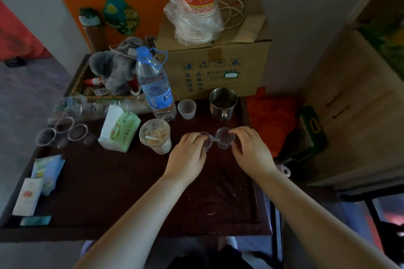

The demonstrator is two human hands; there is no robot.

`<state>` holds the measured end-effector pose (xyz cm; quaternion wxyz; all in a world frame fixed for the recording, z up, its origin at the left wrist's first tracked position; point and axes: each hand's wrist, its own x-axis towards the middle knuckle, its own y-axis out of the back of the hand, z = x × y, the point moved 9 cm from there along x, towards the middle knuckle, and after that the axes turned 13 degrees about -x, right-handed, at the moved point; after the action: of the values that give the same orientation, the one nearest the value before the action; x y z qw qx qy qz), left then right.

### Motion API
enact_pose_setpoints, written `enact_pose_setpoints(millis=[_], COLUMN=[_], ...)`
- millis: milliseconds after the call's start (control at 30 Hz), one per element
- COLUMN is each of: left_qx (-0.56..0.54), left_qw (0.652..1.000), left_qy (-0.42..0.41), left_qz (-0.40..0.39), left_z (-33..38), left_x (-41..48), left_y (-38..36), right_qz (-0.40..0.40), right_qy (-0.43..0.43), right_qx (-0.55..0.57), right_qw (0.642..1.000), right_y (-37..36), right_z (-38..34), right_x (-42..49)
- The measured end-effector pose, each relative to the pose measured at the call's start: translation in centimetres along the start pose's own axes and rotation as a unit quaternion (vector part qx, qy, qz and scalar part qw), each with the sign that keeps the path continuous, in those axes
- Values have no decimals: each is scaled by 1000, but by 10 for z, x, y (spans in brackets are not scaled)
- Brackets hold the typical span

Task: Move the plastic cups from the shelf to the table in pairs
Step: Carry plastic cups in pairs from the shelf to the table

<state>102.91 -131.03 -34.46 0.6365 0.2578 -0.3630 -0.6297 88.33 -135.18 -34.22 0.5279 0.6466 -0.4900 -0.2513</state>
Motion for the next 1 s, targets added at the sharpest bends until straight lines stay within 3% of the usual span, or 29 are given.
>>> enact_pose_setpoints(millis=[367, 567, 767, 1000], left_qx=[-2, -63, -104, -190], left_qw=[970, 946, 885, 796], left_qy=[-241, -310, -439, -553], left_qz=[-32, -74, -116, -157], left_z=[110, 182, 308, 463], left_x=[-44, -99, -196, -379], left_y=[110, 142, 148, 127], right_qz=[131, 172, 226, 283], right_qy=[-124, -190, -275, -402], right_qx=[-145, -173, -239, -327], right_qw=[973, 951, 903, 807], right_y=[135, 207, 308, 409], right_z=[-96, -144, -164, -206], right_x=[-81, -171, -315, -559])
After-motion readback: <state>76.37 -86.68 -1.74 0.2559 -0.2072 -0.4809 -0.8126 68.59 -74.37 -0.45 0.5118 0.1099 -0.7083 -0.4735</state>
